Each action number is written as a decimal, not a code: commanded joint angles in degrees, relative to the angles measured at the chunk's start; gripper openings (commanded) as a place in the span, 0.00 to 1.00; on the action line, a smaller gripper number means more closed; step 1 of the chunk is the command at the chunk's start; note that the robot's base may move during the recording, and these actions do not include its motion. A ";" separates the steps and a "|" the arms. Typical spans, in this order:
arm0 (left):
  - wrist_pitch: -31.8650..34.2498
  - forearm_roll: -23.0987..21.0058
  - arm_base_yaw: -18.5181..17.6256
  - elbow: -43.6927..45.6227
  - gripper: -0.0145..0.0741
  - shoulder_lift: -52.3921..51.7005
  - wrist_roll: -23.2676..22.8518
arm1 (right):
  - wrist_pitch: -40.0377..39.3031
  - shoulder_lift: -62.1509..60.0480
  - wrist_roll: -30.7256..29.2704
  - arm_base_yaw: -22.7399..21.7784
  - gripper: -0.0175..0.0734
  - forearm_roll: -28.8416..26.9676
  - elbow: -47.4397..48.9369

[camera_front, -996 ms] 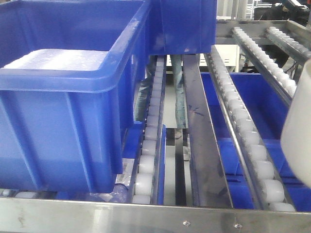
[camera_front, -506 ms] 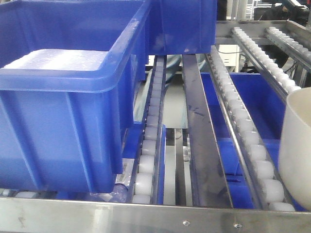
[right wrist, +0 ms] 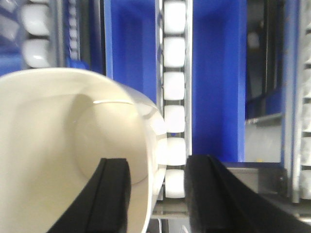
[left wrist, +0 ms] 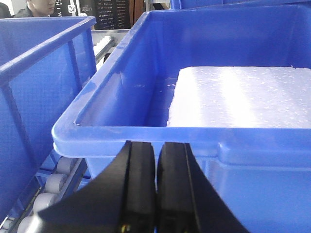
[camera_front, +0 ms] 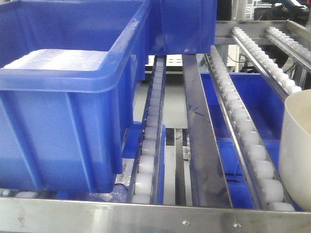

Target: Move white bin to right shelf second layer

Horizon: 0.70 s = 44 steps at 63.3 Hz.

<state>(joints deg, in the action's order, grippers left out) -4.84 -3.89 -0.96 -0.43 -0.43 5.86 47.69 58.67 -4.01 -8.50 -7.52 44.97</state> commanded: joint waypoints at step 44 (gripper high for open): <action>4.84 -0.35 -0.11 -2.11 0.26 -0.75 -0.15 | -8.26 -38.75 -0.37 -0.24 0.26 -0.33 -15.60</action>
<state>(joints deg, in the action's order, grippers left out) -4.84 -3.89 -0.96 -0.43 -0.43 5.86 43.75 22.22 -4.01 -8.50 -7.52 29.18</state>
